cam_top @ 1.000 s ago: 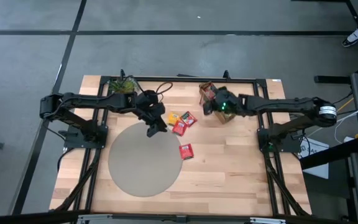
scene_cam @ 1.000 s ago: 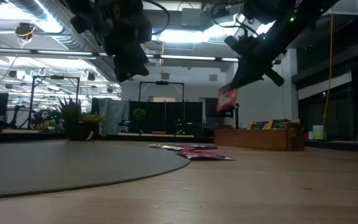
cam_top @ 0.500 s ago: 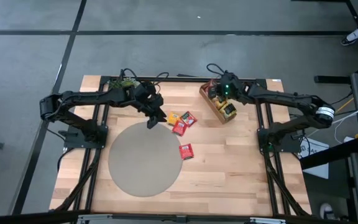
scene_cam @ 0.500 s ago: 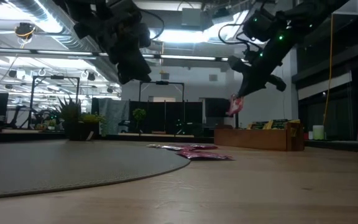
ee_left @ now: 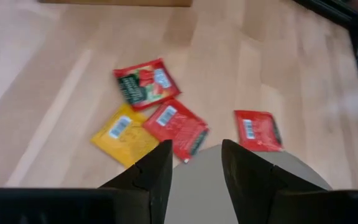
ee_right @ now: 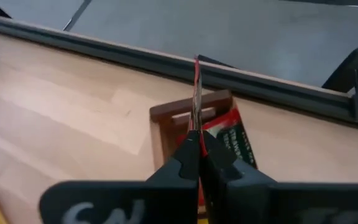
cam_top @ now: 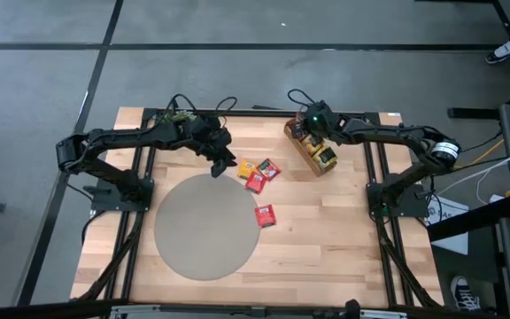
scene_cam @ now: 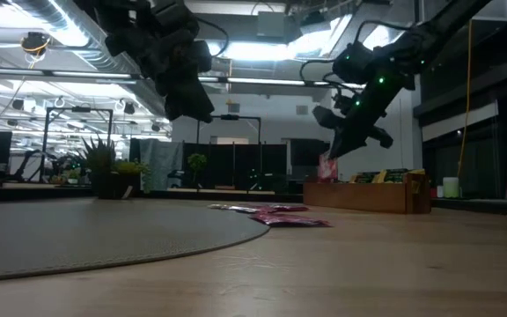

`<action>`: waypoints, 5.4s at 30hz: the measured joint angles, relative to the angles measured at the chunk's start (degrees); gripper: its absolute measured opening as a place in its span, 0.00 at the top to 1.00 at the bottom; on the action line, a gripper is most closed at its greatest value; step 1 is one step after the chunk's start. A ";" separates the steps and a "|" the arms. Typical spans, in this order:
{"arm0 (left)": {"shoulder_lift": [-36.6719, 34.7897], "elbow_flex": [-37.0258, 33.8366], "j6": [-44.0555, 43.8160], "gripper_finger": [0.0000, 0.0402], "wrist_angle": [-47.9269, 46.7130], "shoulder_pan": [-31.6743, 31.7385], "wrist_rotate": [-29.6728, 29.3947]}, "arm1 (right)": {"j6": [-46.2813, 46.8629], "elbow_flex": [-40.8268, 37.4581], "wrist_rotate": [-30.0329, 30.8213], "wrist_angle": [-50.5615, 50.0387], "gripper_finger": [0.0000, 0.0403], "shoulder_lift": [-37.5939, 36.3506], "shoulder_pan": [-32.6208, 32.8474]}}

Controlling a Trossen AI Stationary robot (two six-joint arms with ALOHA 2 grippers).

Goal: Pick & Place Tea
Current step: Put the red tea bag into the top section of the wooden organizer

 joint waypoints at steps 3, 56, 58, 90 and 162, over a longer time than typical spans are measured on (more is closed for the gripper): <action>0.00 0.00 -2.00 0.67 0.01 0.40 -0.89 | -0.05 0.02 0.03 1.20 1.00 1.39 -0.85; 3.23 -0.02 3.03 0.68 4.02 -5.45 -3.28 | 18.73 1.68 -31.17 -0.17 0.89 0.41 25.61; 4.58 -0.02 1.61 0.68 4.67 -7.22 -3.30 | 19.88 1.68 -32.40 -1.05 0.89 0.41 27.93; 28.86 2.49 -26.56 0.99 28.57 -25.52 -18.45 | 23.52 1.42 -17.98 -7.37 0.89 0.40 46.39; 33.35 1.95 -20.83 0.99 24.35 -24.01 -7.93 | 49.90 -0.33 -22.71 15.35 0.60 21.29 45.56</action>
